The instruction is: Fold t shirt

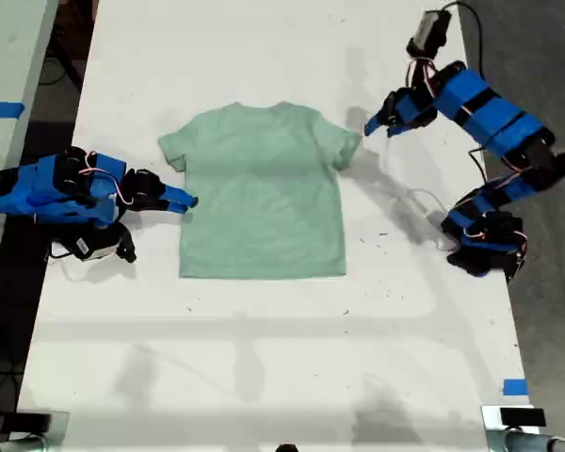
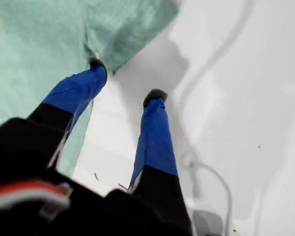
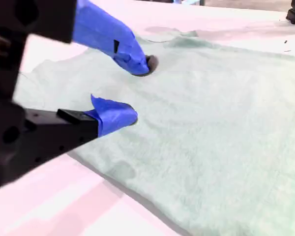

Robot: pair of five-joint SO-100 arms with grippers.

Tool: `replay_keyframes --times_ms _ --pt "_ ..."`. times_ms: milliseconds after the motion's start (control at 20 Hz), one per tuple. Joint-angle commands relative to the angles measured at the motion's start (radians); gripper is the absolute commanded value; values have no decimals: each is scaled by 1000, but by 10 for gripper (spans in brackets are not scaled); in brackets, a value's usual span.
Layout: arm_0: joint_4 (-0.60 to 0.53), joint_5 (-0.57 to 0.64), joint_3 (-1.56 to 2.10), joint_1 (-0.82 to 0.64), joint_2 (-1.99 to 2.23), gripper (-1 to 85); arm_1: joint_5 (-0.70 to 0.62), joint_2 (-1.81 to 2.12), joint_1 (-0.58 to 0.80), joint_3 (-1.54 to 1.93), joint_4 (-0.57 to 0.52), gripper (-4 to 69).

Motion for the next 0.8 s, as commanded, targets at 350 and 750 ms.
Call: replay_keyframes --times_ms 350,750 --pt "2 -18 6 -25 6 128 -18 -663 84 -434 -83 187" --pt "2 -18 6 -25 6 128 69 -537 44 -431 -17 191"
